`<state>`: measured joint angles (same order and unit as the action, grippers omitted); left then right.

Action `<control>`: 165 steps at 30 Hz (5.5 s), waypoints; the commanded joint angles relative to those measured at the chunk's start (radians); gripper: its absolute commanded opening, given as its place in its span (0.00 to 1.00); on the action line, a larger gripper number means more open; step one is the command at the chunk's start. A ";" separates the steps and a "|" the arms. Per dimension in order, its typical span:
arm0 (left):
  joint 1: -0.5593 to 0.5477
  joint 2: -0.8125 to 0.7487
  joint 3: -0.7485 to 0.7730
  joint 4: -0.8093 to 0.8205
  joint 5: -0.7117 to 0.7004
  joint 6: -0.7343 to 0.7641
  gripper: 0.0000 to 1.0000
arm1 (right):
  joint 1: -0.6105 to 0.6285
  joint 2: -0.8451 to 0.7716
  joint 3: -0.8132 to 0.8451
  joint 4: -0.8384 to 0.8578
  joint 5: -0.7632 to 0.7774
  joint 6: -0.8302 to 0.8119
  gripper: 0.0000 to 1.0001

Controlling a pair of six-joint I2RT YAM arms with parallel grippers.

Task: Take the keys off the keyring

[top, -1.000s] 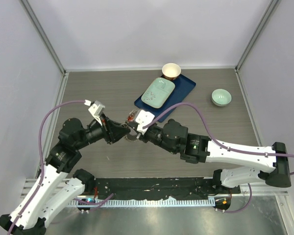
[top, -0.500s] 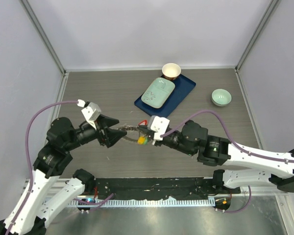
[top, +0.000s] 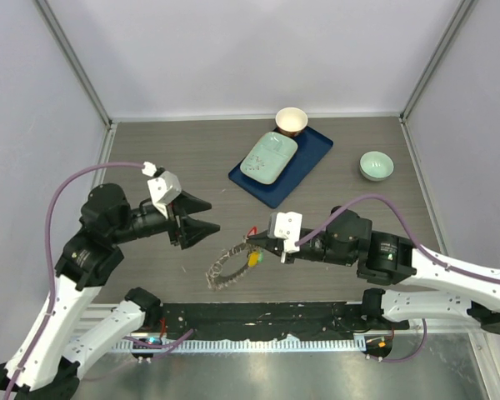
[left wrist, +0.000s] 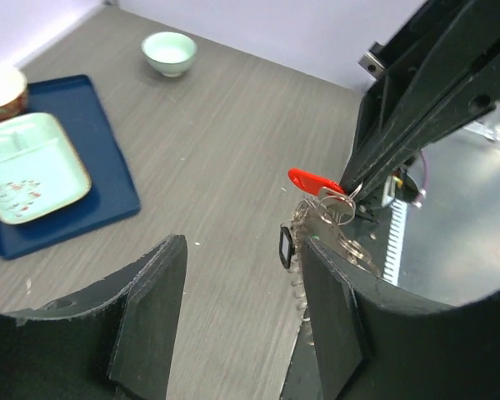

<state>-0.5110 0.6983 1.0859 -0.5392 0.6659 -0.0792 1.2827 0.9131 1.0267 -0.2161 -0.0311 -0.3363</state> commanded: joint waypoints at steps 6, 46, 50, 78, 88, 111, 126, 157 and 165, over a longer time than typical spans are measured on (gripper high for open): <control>-0.003 -0.046 -0.104 0.240 0.264 0.202 0.62 | 0.000 -0.040 0.042 0.066 -0.161 0.089 0.01; -0.026 -0.066 -0.236 0.292 0.449 0.136 0.43 | -0.036 0.102 0.087 0.208 -0.389 0.083 0.01; -0.026 -0.063 -0.236 0.292 0.462 0.124 0.43 | -0.037 0.102 0.081 0.208 -0.389 0.085 0.01; -0.027 -0.100 -0.261 0.341 0.368 -0.053 0.24 | -0.048 0.119 0.053 0.264 -0.372 0.102 0.01; -0.027 -0.128 -0.262 0.366 0.282 -0.141 0.00 | -0.048 0.116 0.039 0.222 -0.314 0.086 0.01; -0.027 -0.083 -0.279 0.446 0.090 -0.631 0.00 | -0.046 0.095 -0.001 0.124 -0.224 0.017 0.01; -0.027 -0.095 -0.311 0.533 0.113 -0.729 0.00 | -0.046 0.096 -0.007 0.110 -0.191 -0.003 0.01; -0.027 -0.083 -0.320 0.596 0.139 -0.820 0.00 | -0.039 0.119 0.029 0.070 -0.079 -0.033 0.01; -0.027 -0.077 -0.276 0.466 0.083 -0.762 0.00 | -0.026 0.144 0.041 0.049 -0.043 -0.064 0.01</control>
<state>-0.5335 0.6331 0.7158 -0.0746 0.7521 -0.8680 1.2488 1.0294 1.0386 -0.1406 -0.1246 -0.3714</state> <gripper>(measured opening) 0.010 0.012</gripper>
